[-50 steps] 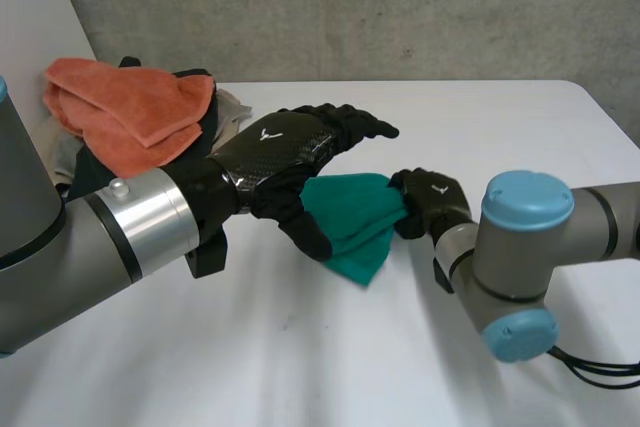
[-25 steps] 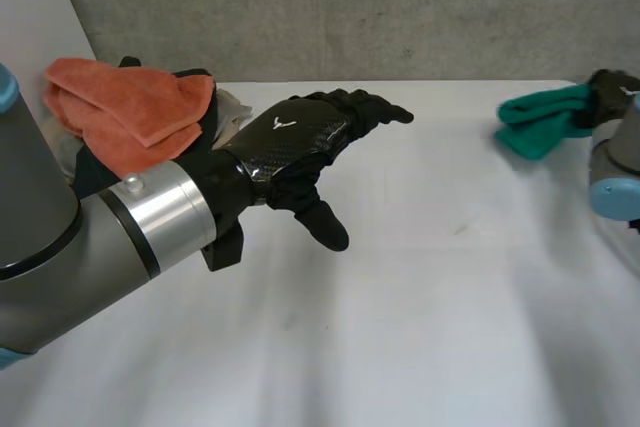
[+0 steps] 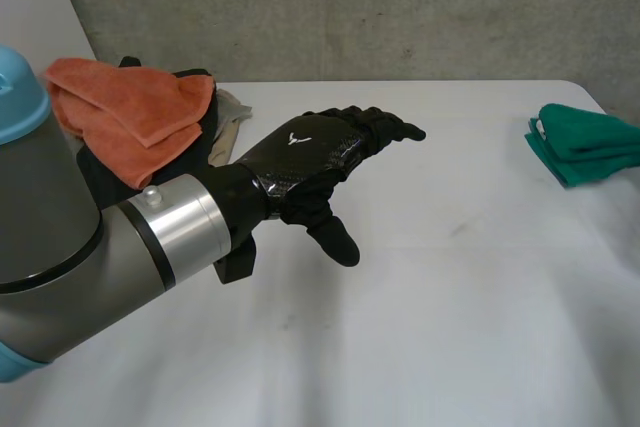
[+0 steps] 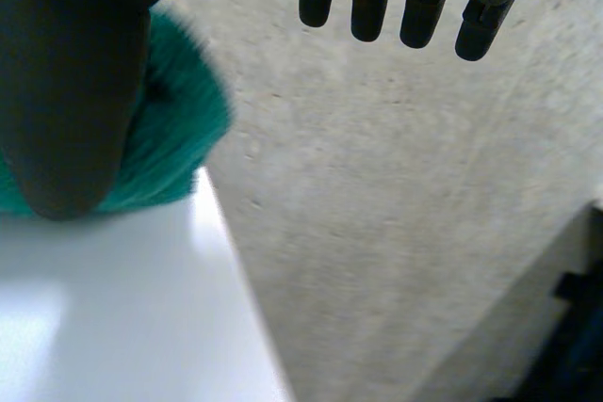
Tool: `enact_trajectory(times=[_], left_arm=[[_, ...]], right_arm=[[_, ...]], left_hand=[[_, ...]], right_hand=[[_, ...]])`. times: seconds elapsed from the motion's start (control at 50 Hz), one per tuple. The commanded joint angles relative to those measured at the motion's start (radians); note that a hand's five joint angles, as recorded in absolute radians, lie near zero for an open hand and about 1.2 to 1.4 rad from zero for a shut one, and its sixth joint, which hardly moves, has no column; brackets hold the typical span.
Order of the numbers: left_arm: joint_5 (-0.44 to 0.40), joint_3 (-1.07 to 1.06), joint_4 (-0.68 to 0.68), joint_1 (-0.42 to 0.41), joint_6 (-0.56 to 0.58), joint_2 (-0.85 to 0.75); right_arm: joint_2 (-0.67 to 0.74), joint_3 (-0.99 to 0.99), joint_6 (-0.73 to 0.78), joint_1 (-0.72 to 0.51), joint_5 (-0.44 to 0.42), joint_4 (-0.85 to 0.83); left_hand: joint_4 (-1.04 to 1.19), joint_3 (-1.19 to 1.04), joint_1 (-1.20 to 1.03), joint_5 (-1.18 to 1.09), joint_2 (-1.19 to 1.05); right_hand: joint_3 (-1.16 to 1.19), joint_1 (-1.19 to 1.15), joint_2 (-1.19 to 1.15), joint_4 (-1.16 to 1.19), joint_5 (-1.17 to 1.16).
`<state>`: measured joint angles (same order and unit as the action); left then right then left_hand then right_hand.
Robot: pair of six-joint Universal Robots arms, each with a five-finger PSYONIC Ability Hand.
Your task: Fold the laundry.
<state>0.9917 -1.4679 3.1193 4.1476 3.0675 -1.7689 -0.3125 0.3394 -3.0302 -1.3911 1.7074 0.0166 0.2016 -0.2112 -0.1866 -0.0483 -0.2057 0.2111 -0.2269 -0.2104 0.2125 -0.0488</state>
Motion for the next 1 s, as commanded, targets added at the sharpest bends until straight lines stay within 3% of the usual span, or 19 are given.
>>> enact_trajectory(times=[0.02,0.1,0.16,0.32,0.34,0.4,0.46,0.56,0.66,0.84,0.86,0.94,1.0], left_arm=[[0.001,-0.002,-0.002,0.005,-0.001,0.012],[0.025,0.008,-0.004,0.017,0.0,0.038],[0.07,0.021,-0.001,0.04,0.0,0.061],[0.436,0.119,0.068,0.195,0.031,0.086],[0.5,0.148,0.085,0.239,0.069,0.062],[0.548,0.214,0.104,0.339,0.216,-0.038],[0.535,0.271,0.11,0.397,0.334,-0.139],[0.461,0.432,0.151,0.502,0.496,-0.409],[0.395,0.569,0.209,0.556,0.491,-0.612],[0.32,0.817,0.303,0.592,0.416,-0.891],[0.312,0.848,0.303,0.592,0.392,-0.917],[0.32,0.879,0.311,0.585,0.355,-0.926],[0.363,0.858,0.329,0.574,0.35,-0.865]], right_arm=[[-0.138,0.17,0.137,-0.045,0.028,-0.05],[-0.308,0.383,0.136,-0.097,-0.02,-0.105],[-0.469,0.593,0.133,-0.14,-0.06,-0.254],[-0.851,1.134,0.142,-0.268,-0.247,-0.76],[-0.878,1.179,0.146,-0.281,-0.274,-0.795],[-0.974,1.326,0.169,-0.328,-0.388,-0.84],[-1.008,1.406,0.194,-0.38,-0.469,-0.788],[-0.992,1.435,0.246,-0.442,-0.473,-0.598],[-0.924,1.431,0.323,-0.477,-0.43,-0.437],[-0.895,1.463,0.35,-0.48,-0.373,-0.464],[-0.896,1.466,0.349,-0.479,-0.371,-0.464],[-0.907,1.48,0.349,-0.473,-0.364,-0.466],[-0.916,1.483,0.349,-0.463,-0.361,-0.468]], left_hand=[[-0.027,0.037,0.012,0.048,0.031],[-0.027,0.037,0.012,0.048,0.031],[-0.027,0.037,0.012,0.048,0.031],[-0.027,0.037,0.012,0.048,0.031],[-0.027,0.037,0.012,0.048,0.031],[-0.027,0.037,0.012,0.048,0.031],[-0.027,0.037,0.012,0.048,0.031],[-0.027,0.037,0.012,0.048,0.031],[-0.027,0.037,0.012,0.048,0.031],[-0.012,0.022,-0.003,0.033,0.016],[0.296,-0.287,-0.311,-0.275,-0.292],[1.192,-1.183,-1.207,-1.171,-1.188],[1.195,-1.185,-1.21,-1.173,-1.191]], right_hand=[[-0.037,0.052,0.036,-0.038,0.049],[-0.037,0.052,0.036,-0.038,0.049],[-0.037,0.052,0.036,-0.038,0.049],[-0.037,0.052,0.036,-0.038,0.049],[-0.037,0.052,0.036,-0.038,0.049],[-0.037,0.052,0.036,-0.038,0.049],[-0.037,0.052,0.036,-0.038,0.049],[-0.037,0.052,0.036,-0.038,0.049],[-0.037,0.052,0.036,-0.038,0.049],[-0.037,0.052,0.036,-0.038,0.049],[-0.037,0.052,0.036,-0.038,0.049],[-0.037,0.052,0.036,-0.038,0.049],[-0.037,0.052,0.036,-0.038,0.049]])
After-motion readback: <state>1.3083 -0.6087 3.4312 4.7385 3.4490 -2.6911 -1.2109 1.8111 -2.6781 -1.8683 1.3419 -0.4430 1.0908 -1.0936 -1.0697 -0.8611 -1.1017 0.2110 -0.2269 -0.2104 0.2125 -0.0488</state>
